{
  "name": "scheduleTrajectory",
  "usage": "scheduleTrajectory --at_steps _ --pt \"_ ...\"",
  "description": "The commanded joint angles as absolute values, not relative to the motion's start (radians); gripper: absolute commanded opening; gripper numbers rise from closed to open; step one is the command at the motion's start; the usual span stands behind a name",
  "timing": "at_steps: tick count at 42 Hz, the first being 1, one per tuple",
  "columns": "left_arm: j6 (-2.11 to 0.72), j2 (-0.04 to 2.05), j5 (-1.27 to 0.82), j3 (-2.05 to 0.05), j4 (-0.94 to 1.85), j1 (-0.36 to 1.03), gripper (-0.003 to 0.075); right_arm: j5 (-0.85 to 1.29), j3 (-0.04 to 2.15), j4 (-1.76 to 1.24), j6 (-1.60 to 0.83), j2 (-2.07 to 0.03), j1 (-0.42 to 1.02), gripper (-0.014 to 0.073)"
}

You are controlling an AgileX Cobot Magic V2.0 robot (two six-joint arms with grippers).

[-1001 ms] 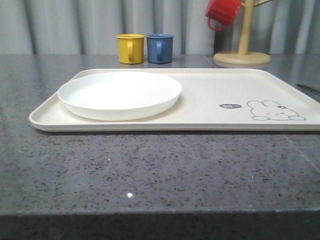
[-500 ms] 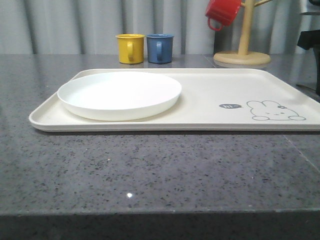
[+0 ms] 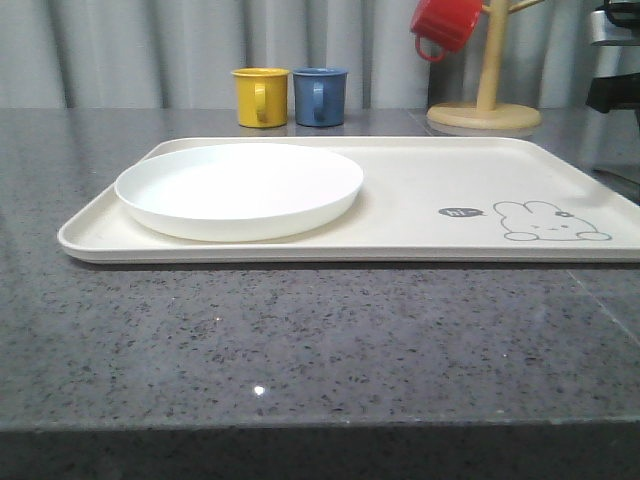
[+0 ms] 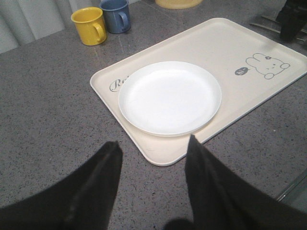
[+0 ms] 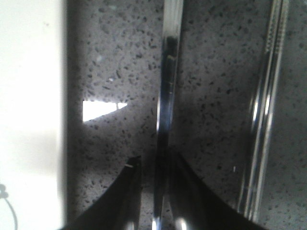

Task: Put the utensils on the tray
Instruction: 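Grasp the metal fork with the right gripper, then lower the fork onto the tray beside the plate and release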

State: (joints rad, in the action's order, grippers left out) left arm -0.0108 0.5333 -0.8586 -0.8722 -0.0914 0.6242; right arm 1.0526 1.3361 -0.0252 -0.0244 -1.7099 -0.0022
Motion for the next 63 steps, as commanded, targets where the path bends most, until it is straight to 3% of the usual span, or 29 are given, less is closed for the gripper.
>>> scheduleTrajectory --at_steps 1,7,14,18,24,35,41,51,63 --pt "0.000 0.538 -0.782 -0.898 -0.096 0.631 0.0311 1.041 1.367 -0.024 -0.028 -1.679 -0.010 0.0171" --pt "0.000 0.538 -0.782 -0.898 -0.096 0.631 0.0311 1.050 1.367 -0.024 -0.028 -1.686 -0.010 0.0160" --pt "0.000 0.538 -0.782 -0.898 -0.096 0.631 0.0311 1.057 1.367 -0.024 -0.028 -1.686 -0.010 0.0001" --pt "0.000 0.538 -0.782 -0.898 -0.096 0.631 0.0311 1.067 1.372 -0.024 -0.028 -1.677 -0.008 -0.0041" --pt "0.000 0.538 -0.782 -0.898 -0.096 0.631 0.0311 1.139 1.436 -0.054 -0.042 -1.637 0.031 -0.0040" --pt "0.000 0.538 -0.781 -0.898 -0.096 0.631 0.0311 1.290 1.610 -0.103 -0.087 -1.660 0.258 -0.0040" --pt "0.000 0.538 -0.781 -0.898 -0.096 0.631 0.0311 1.293 1.678 -0.085 0.070 -1.719 0.348 -0.0040" --pt "0.000 0.538 -0.781 -0.898 -0.096 0.631 0.0311 1.183 1.707 -0.100 0.406 -1.811 0.369 -0.0040" --pt "0.000 0.538 -0.781 -0.898 -0.096 0.631 0.0311 1.089 1.708 -0.121 0.456 -1.870 0.369 -0.0039"
